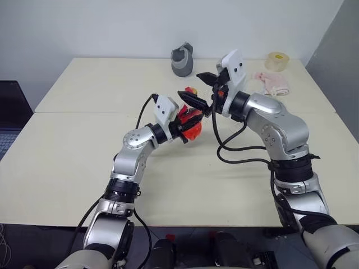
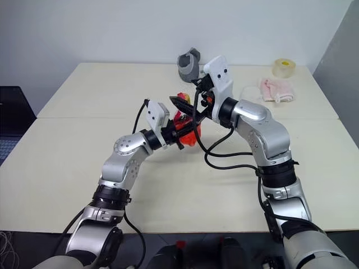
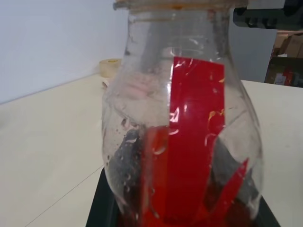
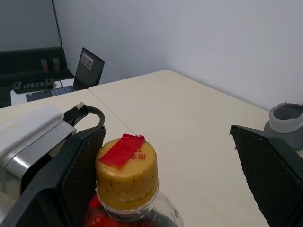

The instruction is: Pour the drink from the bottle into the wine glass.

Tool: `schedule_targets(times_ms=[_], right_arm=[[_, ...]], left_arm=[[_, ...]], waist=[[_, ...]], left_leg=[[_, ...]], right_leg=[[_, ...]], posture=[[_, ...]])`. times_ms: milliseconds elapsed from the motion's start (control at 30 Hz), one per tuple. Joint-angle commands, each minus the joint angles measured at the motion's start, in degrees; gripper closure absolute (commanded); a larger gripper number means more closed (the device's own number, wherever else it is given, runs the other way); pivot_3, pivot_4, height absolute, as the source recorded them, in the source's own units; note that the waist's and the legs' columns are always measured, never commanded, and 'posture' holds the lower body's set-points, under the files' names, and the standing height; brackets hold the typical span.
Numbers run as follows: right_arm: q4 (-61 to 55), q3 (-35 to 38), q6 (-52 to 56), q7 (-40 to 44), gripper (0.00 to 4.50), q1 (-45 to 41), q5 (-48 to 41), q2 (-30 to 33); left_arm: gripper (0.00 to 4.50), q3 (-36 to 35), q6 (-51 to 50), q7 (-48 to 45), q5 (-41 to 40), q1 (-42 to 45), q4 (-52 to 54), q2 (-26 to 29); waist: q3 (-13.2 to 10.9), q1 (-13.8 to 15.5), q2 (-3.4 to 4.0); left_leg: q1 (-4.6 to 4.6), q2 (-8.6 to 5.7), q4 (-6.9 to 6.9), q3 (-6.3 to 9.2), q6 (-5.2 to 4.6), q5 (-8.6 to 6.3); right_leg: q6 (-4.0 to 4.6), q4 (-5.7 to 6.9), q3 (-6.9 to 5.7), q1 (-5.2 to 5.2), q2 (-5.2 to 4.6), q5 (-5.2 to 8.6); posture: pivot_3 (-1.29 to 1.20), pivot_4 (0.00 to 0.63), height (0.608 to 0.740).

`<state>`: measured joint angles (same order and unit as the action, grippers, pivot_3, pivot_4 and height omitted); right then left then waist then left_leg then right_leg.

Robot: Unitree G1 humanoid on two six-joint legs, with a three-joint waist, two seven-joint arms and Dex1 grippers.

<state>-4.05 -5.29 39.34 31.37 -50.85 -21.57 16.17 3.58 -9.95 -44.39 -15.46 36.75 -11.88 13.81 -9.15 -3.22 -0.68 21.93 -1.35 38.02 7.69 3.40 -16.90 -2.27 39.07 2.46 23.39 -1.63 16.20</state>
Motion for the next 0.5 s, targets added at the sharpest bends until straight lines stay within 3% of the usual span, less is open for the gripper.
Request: schedule_targets(times_ms=[33,500], right_arm=[[-3.64,4.32,0.45,-0.79,0.0,0.58,-0.1,3.39],[-10.44,6.43,4.38,1.93,0.0,6.55,-3.38,12.69]], left_arm=[[3.51,-0.48,1.05,-0.28,-0.69,1.11,1.95,0.0],[3.51,-0.35,1.54,-0.3,-0.86,1.6,1.17,-0.15]], waist=[[0.0,0.0,0.0],[0.0,0.21,0.0]], left_leg=[[0.01,0.0,0.0,0.0,0.0,0.0],[0.02,-0.01,0.0,-0.05,-0.04,-0.02]], right_leg=[[0.0,0.0,0.01,0.0,0.0,0.0],[0.0,-0.01,0.01,-0.01,0.0,0.0]], posture=[[0.0,0.15,0.74],[0.0,0.15,0.74]])
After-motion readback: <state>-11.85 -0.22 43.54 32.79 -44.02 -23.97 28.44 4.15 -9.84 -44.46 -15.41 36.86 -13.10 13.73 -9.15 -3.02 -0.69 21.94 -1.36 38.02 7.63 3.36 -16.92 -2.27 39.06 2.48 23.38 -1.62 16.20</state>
